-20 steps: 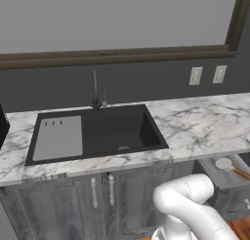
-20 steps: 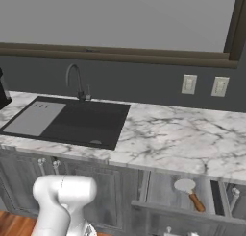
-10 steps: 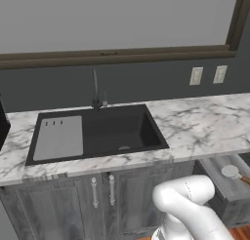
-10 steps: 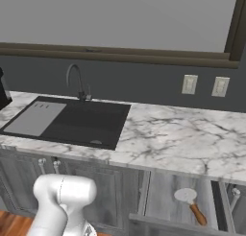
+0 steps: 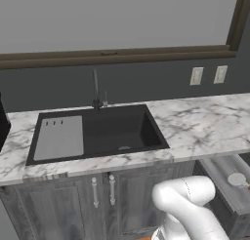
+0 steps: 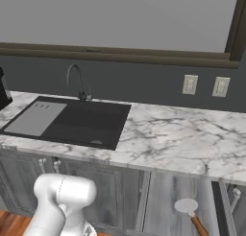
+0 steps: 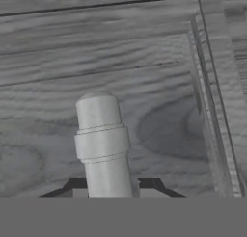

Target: Take the pizza cutter from the drawer on the right and place it on the dining counter for cutting.

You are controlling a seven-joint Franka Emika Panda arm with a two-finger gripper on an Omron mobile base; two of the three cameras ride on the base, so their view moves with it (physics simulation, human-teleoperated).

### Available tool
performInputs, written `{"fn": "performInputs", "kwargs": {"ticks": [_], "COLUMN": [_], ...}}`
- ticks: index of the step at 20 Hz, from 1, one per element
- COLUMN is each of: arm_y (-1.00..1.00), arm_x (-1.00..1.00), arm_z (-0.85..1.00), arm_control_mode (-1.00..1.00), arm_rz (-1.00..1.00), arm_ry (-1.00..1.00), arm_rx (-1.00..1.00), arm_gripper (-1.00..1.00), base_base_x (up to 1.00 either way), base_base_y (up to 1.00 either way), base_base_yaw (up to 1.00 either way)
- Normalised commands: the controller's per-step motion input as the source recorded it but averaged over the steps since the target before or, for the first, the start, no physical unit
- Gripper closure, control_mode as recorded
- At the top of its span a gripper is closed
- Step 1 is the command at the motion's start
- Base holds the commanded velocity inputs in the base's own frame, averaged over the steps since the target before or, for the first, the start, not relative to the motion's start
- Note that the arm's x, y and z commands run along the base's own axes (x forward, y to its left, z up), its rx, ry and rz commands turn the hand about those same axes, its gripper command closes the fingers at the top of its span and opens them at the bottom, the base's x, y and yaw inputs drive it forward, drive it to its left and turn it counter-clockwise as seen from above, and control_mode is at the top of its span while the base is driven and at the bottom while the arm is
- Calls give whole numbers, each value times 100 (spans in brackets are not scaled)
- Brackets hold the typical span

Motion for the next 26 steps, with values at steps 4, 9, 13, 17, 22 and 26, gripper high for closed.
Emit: {"fn": "performInputs", "kwargs": {"ticks": [4, 9, 13, 17, 22, 26], "arm_y": [-42, -38, -38, -43, -54, -27], "arm_x": [-81, -76, -67, -68, -73, -83], "arm_z": [-12, -10, -5, 0, 2, 38], "arm_control_mode": [-100, -100, -100, -100, -100, -100], "arm_rz": [0, 0, 0, 0, 0, 0], "arm_ry": [0, 0, 0, 0, 0, 0], "arm_rx": [0, 0, 0, 0, 0, 0], "arm_gripper": [100, 100, -100, -100, -100, -100], "base_base_x": [0, 0, 0, 0, 0, 0], "base_base_y": [0, 0, 0, 0, 0, 0], "base_base_yaw": [0, 0, 0, 0, 0, 0]}}
